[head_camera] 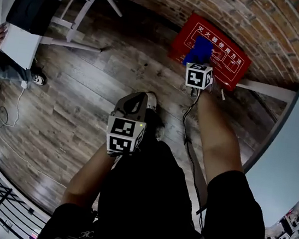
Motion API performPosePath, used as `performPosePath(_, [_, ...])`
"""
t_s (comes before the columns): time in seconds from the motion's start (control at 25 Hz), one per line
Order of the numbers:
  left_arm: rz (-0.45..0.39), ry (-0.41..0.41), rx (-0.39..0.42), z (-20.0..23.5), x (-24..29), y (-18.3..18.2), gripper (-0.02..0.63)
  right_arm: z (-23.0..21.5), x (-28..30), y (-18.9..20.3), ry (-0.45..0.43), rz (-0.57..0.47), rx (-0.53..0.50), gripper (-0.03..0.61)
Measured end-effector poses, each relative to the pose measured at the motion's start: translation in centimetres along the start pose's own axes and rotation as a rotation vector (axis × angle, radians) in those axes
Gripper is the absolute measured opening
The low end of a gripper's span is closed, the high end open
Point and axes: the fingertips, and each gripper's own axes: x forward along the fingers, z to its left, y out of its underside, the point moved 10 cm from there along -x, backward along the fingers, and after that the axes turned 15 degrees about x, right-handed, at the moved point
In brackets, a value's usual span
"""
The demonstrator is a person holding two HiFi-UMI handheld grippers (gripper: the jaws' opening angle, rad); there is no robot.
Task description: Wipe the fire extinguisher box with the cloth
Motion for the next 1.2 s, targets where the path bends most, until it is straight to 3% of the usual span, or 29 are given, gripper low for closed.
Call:
performPosePath(0.24, [0.015,-0.066,-0.05,1.5,-0.8,1.7,0.008,7.6,2.9,-3.1,-0.126,0.013,-0.017,0.083])
performPosePath(0.48, [0.032,-0.077,-0.058,2.6,-1.5,1.6,0.008,10.0,2.8,-3.5,-0.129,0.058,-0.127,0.083])
performPosePath(0.68, [0.024,-0.042,-0.017,2.1,-0.9,0.2,0.008,4.6,1.3,-1.9,-0.087,0.093,-0.019,0.083])
performPosePath(0.96, [0.005,-0.016,0.021,0.5,-1.3,-1.7,0.008,-6.1,-3.0,2.9,0.091,0.115,0.194,0.083])
performPosePath(1.2, [-0.021,0.001,0.089,-1.2,-2.2,-3.2,0.008,-13.4,-6.8,8.5,0.229,0.258,0.279,0.083])
